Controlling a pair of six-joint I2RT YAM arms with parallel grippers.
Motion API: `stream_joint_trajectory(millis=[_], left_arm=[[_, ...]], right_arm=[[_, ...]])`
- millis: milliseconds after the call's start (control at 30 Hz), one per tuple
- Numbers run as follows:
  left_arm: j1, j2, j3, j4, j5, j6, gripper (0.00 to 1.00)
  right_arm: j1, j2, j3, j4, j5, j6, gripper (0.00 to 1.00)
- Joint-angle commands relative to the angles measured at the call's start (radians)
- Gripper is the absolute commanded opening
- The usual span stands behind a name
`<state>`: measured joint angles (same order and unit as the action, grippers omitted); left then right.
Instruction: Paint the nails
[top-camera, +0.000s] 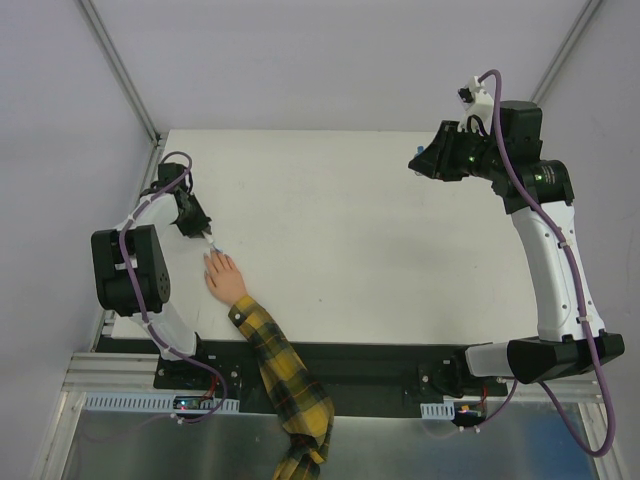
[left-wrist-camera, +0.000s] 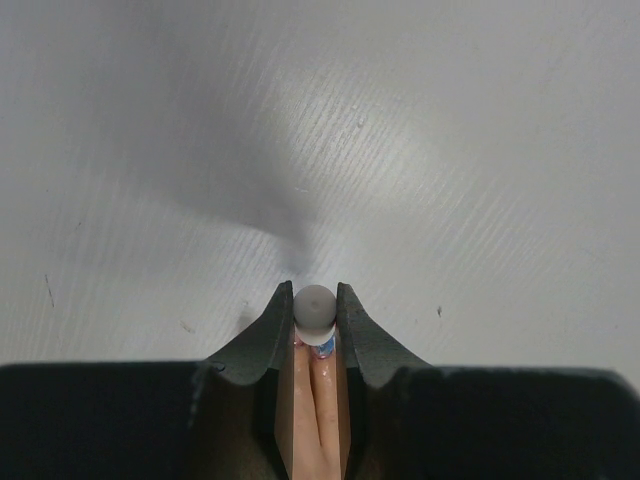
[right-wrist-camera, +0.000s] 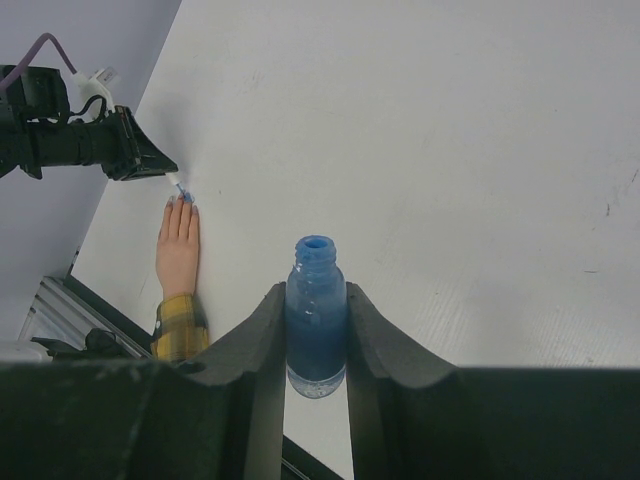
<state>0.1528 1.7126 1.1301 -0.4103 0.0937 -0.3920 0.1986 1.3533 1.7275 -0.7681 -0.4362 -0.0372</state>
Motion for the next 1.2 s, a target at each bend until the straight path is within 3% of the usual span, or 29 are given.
stream_joint_trajectory(millis=[0,1167], left_arm=[[0.013,0.027,0.053,-0.032,-0.022,0.030,0.00],[0.016,0.048,0.071,-0.018,0.004,0.061,0.00]], right_arm=[[-0.007,-0.003,0.006,0.032,-0.026,0.014,0.00],[-0.005,0.007,0.017,0.023,-0.038,0.017,0.00]])
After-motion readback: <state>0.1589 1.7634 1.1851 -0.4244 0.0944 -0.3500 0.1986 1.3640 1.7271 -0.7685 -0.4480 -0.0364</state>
